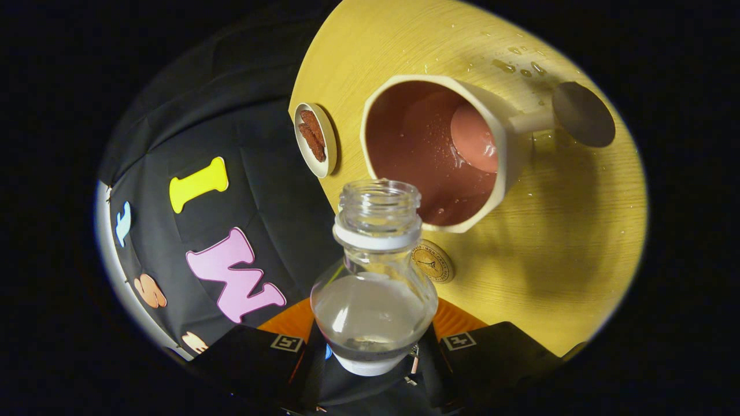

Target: Take the bottle from table, then pour the juice into the cup, finally place the bottle on the coaster

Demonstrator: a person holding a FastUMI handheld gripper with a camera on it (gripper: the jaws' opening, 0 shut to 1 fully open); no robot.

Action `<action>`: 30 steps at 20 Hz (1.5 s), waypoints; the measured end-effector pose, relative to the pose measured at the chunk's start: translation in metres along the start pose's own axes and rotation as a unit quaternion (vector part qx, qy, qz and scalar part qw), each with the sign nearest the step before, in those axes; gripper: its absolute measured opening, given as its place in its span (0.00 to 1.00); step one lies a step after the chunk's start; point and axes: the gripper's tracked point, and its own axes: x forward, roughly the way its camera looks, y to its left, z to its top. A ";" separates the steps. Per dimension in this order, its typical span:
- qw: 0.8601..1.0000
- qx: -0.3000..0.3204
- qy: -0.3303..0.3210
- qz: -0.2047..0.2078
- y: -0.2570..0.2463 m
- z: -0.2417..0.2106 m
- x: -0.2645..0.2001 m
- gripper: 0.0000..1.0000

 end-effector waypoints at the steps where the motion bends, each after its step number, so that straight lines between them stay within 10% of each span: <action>1: 1.000 0.005 0.001 -0.001 0.000 -0.001 0.000 0.72; 30: 0.980 0.198 0.014 0.014 0.025 -0.001 -0.002 0.72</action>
